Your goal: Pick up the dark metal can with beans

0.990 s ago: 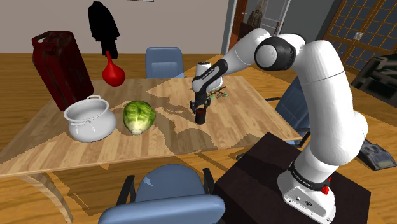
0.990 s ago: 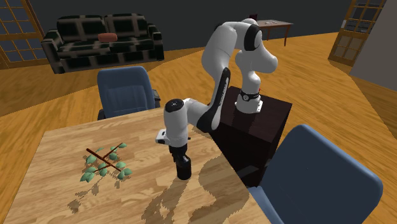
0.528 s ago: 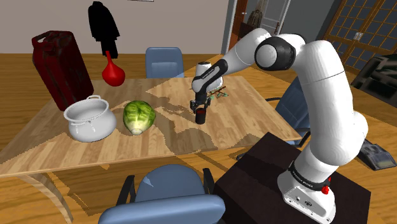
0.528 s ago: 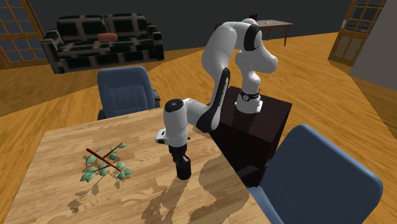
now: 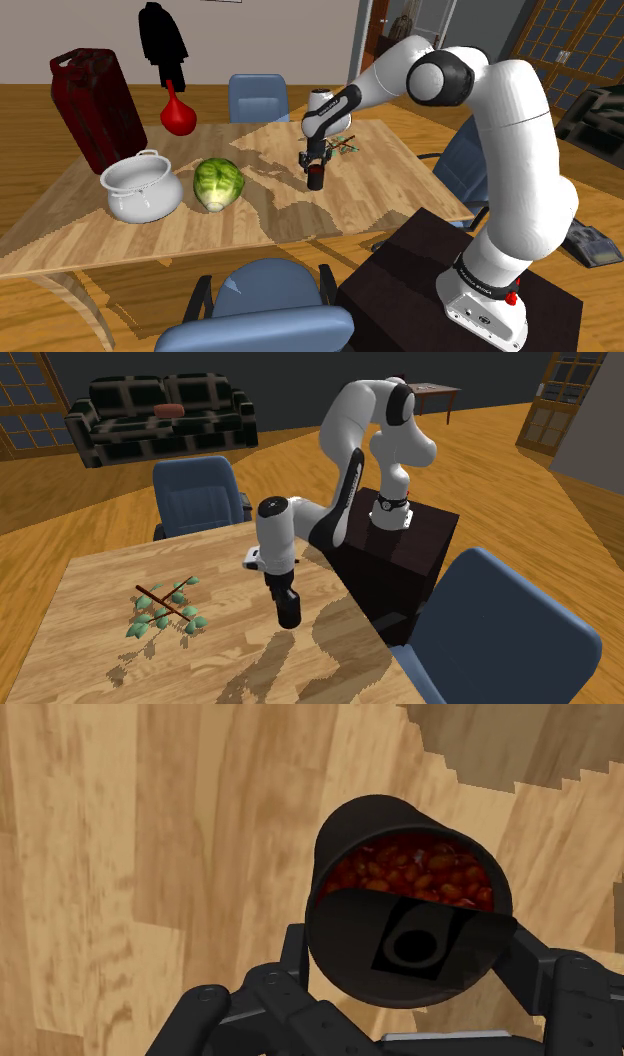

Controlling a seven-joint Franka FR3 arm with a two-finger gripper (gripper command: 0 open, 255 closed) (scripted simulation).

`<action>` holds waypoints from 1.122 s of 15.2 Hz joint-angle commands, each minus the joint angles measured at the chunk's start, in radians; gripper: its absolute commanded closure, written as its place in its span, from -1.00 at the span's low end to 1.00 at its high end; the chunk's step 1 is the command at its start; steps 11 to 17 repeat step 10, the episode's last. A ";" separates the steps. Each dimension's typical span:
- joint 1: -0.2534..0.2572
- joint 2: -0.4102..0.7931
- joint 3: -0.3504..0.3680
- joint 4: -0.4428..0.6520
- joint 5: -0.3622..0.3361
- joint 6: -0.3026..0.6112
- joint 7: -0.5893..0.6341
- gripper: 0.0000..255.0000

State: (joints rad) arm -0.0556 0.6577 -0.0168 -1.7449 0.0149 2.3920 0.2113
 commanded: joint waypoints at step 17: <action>0.001 -0.089 -0.001 -0.007 -0.002 -0.082 0.001 1.00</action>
